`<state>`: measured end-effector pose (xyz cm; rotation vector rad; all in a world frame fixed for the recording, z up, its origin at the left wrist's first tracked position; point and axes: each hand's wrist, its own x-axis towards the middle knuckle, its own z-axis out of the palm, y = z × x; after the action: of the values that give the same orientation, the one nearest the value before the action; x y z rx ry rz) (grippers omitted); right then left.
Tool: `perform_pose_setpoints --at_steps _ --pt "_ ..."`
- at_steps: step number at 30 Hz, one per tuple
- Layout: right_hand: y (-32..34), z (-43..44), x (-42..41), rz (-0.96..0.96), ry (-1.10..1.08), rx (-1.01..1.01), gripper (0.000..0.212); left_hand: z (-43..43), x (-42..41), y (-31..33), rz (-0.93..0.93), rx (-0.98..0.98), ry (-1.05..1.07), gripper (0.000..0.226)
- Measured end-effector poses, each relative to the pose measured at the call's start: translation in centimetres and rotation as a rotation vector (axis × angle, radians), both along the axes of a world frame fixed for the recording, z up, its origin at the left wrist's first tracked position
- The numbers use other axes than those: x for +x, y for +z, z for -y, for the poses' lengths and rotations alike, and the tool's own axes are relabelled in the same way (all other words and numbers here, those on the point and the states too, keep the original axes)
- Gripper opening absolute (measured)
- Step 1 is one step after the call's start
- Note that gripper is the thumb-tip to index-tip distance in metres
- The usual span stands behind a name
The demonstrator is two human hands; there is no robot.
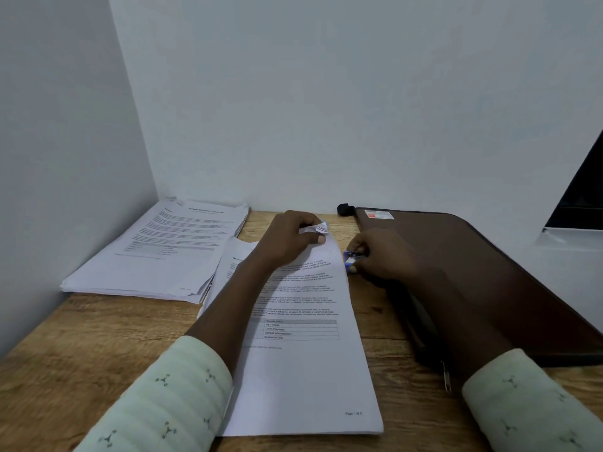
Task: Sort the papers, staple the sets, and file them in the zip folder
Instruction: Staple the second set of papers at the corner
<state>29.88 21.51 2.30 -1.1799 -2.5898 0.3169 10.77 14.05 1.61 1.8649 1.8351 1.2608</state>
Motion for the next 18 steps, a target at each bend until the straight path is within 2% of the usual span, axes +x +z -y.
perform_pose_setpoints --at_steps 4,8,9,11,12,14,15,16,18 --pt "-0.7 0.3 -1.0 0.011 0.013 0.051 0.022 0.1 0.3 0.4 0.087 0.050 -0.005 0.013" --pt "0.0 0.4 -0.6 0.067 0.052 -0.053 0.031 0.8 0.3 0.9 0.366 0.094 -0.030 0.015" --pt "0.3 0.5 -0.4 0.054 0.042 -0.065 0.031 0.9 0.3 1.1 0.395 0.101 -0.032 0.015" --pt "0.9 0.8 0.0 -0.092 -0.020 -0.074 0.034 1.0 0.3 1.3 0.409 0.108 -0.030 0.015" --pt "1.3 1.1 0.0 -0.225 -0.055 -0.126 0.042 1.0 0.3 1.3 0.411 0.110 -0.028 0.015" --pt "2.5 2.5 -0.2 -0.508 -0.065 -0.423 0.055 1.0 0.4 1.4 0.407 0.127 -0.011 0.015" --pt "3.0 3.2 -0.3 -0.577 -0.047 -0.578 0.059 1.1 0.4 1.4 0.402 0.139 0.006 0.014" --pt "3.3 3.9 -0.3 -0.575 -0.025 -0.668 0.060 1.2 0.5 1.6 0.400 0.155 0.022 0.014" --pt "3.2 4.8 -0.3 -0.447 0.050 -0.639 0.048 1.4 0.5 1.8 0.412 0.192 0.044 0.014"
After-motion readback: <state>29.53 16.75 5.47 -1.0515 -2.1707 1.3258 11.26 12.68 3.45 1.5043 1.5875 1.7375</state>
